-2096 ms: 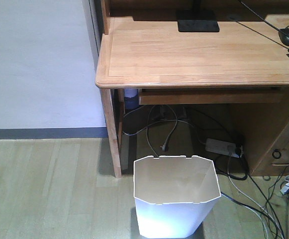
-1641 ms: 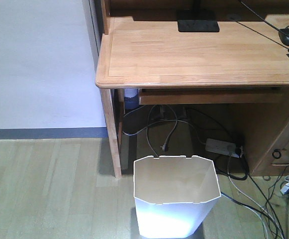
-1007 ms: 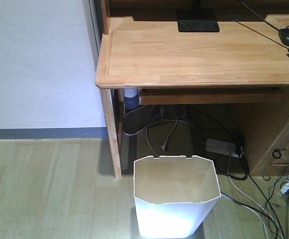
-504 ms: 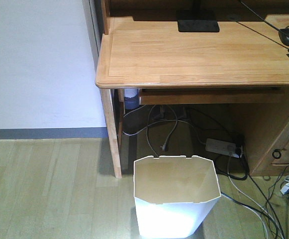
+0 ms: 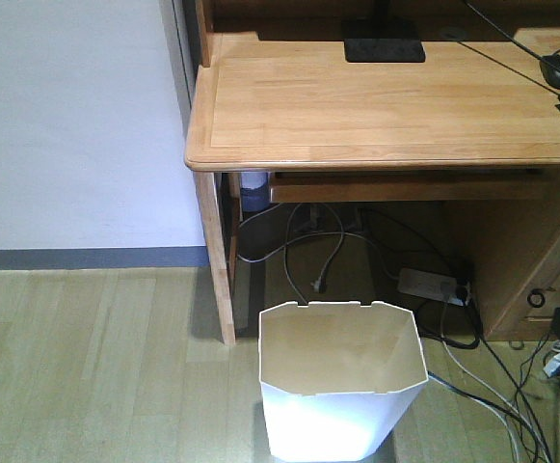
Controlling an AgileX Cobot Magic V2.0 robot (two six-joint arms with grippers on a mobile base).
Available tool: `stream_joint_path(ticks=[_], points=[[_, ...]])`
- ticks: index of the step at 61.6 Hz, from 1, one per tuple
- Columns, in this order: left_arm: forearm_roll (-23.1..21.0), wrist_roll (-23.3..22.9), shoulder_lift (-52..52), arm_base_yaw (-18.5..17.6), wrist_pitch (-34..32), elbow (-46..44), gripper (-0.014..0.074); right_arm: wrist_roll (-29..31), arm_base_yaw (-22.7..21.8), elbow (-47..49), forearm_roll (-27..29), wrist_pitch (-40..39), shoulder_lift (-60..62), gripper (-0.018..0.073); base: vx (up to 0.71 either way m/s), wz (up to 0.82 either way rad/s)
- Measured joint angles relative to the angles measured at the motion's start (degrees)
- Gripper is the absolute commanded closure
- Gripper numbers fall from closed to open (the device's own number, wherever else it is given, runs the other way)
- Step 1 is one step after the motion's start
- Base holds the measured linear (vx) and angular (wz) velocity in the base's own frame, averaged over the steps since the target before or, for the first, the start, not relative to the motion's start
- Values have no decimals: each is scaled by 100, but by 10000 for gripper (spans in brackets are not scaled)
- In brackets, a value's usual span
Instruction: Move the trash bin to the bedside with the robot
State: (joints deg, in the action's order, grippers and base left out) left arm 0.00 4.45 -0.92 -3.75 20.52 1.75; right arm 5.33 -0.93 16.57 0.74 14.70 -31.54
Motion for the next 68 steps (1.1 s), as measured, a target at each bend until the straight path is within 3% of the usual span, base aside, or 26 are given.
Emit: stream_joint_path(ticks=[26,34,54,60,68], points=[[0,0,0,0,0,0,603,-22,0,0,51,619,-236,525,0,0],[0,0,0,0,0,0,603,-26,0,0,69,822,-236,435,0,0],[0,0,0,0,0,0,603,-28,0,0,122,945,-236,27,0,0],[0,0,0,0,0,0,603,-28,0,0,132,950,-236,-25,0,0],[0,0,0,0,0,0,603,-74,0,0,186,924,-236,-28,0,0]])
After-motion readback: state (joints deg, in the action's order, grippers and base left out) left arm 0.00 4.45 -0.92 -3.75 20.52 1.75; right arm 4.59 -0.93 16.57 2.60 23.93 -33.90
